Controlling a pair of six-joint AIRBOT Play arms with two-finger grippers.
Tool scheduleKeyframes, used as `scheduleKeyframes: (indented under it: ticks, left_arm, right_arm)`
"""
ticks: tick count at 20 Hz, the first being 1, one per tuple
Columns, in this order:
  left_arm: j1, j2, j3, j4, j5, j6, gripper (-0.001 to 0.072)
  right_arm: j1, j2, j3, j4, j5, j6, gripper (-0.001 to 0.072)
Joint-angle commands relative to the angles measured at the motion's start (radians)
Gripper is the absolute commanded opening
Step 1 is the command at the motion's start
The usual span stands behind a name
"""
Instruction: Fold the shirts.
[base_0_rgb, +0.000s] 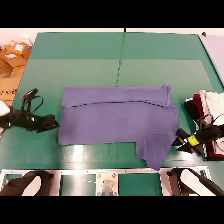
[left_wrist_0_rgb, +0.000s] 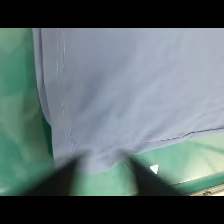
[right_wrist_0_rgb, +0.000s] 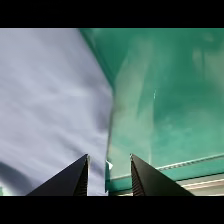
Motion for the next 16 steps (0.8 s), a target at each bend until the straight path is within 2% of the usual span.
scheduleKeyframes:
  ticks: [1, 5, 11, 14, 16]
  left_arm:
    - [0.000, 0.131, -0.145, -0.038, 0.048, -0.047, 0.0535]
    - [0.000, 0.131, -0.223, -0.095, 0.066, -0.048, 0.0536]
    - [-0.005, 0.131, -0.367, -0.261, 0.129, -0.020, 0.0536]
    - [-0.159, 0.131, -0.441, -0.327, 0.277, -0.056, 0.0536]
    - [-0.272, 0.130, -0.470, -0.304, 0.455, -0.147, 0.0535]
  right_arm:
    - [-0.001, 0.018, -0.130, 0.121, -0.074, -0.087, 0.0311]
    - [-0.001, 0.018, -0.183, 0.255, -0.180, -0.122, 0.0313]
    - [-0.001, 0.018, -0.186, 0.274, -0.203, -0.171, 0.0311]
    - [-0.001, 0.018, -0.184, 0.274, -0.204, -0.171, 0.0311]
    - [-0.001, 0.018, -0.182, 0.274, -0.204, -0.174, 0.0311]
